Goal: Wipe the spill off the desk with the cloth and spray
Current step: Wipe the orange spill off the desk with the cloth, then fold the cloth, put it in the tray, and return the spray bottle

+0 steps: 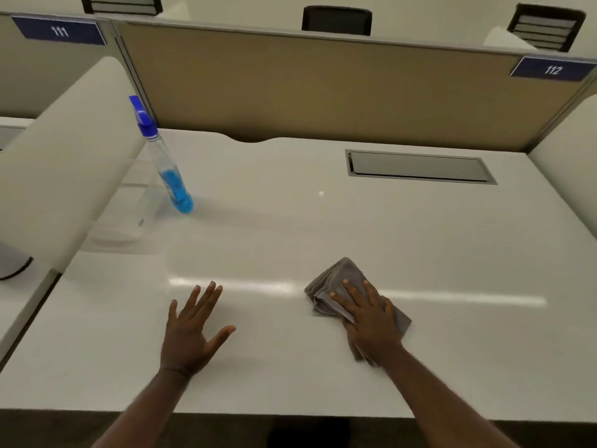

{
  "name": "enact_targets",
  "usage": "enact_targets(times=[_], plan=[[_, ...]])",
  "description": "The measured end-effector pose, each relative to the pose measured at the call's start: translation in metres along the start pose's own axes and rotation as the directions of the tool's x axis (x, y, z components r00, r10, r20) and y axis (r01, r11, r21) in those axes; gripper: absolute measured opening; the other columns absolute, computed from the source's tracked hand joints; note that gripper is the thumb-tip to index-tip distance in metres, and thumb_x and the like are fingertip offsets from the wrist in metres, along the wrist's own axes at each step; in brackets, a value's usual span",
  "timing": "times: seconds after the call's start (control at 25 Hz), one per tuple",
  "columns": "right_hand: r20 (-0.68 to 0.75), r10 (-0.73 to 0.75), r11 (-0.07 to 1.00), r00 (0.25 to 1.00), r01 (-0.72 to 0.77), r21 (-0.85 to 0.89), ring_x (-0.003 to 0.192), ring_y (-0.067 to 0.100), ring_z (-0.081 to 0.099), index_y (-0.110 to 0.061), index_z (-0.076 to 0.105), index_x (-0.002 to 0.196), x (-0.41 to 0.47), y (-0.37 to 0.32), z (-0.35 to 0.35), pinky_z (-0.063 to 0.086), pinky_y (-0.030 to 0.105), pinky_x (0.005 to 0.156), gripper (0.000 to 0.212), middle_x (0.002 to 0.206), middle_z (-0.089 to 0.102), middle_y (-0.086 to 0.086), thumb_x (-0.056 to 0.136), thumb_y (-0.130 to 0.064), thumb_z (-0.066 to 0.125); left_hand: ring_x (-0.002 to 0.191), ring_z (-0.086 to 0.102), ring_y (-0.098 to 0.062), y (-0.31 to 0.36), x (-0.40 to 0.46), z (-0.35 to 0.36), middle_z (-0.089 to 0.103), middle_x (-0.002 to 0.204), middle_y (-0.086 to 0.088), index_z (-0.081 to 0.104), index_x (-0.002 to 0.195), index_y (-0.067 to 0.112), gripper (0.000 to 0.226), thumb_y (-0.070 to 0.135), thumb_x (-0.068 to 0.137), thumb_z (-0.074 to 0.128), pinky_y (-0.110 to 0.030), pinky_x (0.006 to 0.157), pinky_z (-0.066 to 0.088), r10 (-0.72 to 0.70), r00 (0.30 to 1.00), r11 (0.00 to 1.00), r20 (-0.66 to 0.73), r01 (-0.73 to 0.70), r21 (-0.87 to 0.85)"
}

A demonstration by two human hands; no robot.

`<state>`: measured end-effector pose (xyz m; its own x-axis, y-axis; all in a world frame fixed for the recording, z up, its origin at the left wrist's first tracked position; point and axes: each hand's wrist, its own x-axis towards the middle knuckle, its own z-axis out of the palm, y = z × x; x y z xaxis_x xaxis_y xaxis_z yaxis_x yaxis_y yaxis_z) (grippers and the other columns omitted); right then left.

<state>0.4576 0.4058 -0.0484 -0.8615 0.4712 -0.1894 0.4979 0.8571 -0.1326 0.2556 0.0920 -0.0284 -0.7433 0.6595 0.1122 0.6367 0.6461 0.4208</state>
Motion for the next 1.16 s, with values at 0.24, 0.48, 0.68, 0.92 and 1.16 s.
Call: enact_targets(times=[0.24, 0.48, 0.68, 0.92, 1.16], plan=[[-0.023, 0.349, 0.935, 0.937, -0.346, 0.083, 0.145, 0.030, 0.018, -0.047, 0.028, 0.147, -0.014, 0.106, -0.021, 0.033, 0.053, 0.107, 0.060, 0.161, 0.018, -0.013, 0.094, -0.024, 0.043, 0.148, 0.018, -0.019, 0.031, 0.001, 0.002, 0.026, 0.157, 0.010, 0.026, 0.151, 0.031, 0.082, 0.080, 0.085, 0.026, -0.057, 0.118, 0.013, 0.101, 0.994, 0.995, 0.052, -0.100, -0.013], [-0.259, 0.575, 0.772, 0.776, -0.410, 0.486, 0.115, 0.043, 0.054, -0.031, 0.047, 0.138, -0.021, 0.160, -0.073, 0.048, 0.049, 0.092, 0.048, 0.139, 0.051, 0.009, 0.095, -0.012, 0.044, 0.149, 0.013, -0.012, 0.070, 0.026, 0.002, 0.021, 0.158, 0.016, 0.021, 0.151, 0.037, 0.080, 0.081, 0.084, 0.025, -0.048, 0.120, 0.010, 0.166, 0.984, 0.985, 0.069, -0.163, -0.054], [-0.252, 0.522, 0.362, 0.815, 0.056, 0.931, 0.067, 0.024, 0.061, -0.021, 0.058, 0.127, -0.011, 0.096, -0.132, 0.050, 0.032, 0.068, 0.038, 0.090, 0.060, 0.011, 0.097, -0.001, 0.046, 0.145, 0.024, -0.004, 0.137, 0.066, -0.001, 0.027, 0.154, 0.022, 0.033, 0.148, 0.038, 0.068, 0.071, 0.089, 0.036, -0.035, 0.119, 0.019, 0.171, 0.982, 0.965, 0.084, -0.150, -0.213], [0.027, 0.048, -0.525, 0.998, 0.002, 0.851, 0.095, 0.032, 0.068, -0.011, 0.065, 0.122, -0.024, 0.027, -0.188, 0.057, 0.044, 0.082, 0.035, 0.108, 0.070, 0.018, 0.092, -0.026, 0.055, 0.112, 0.061, -0.008, 0.234, 0.105, -0.026, 0.057, 0.137, 0.009, 0.046, 0.137, 0.041, 0.053, 0.064, 0.090, 0.049, -0.031, 0.097, 0.047, 0.037, 0.927, 0.666, 0.373, 0.256, -0.700], [-0.060, -0.107, -0.620, 0.992, -0.019, 0.784, 0.109, 0.039, 0.065, -0.013, 0.057, 0.132, -0.019, 0.024, -0.223, 0.055, 0.052, 0.087, 0.044, 0.120, 0.066, 0.024, 0.093, -0.035, 0.053, 0.118, 0.062, -0.025, 0.285, 0.126, -0.048, 0.063, 0.131, -0.002, 0.058, 0.128, 0.030, 0.040, 0.048, 0.092, 0.054, -0.057, 0.091, 0.053, 0.236, 0.881, 0.170, 0.409, 0.377, -0.911]])
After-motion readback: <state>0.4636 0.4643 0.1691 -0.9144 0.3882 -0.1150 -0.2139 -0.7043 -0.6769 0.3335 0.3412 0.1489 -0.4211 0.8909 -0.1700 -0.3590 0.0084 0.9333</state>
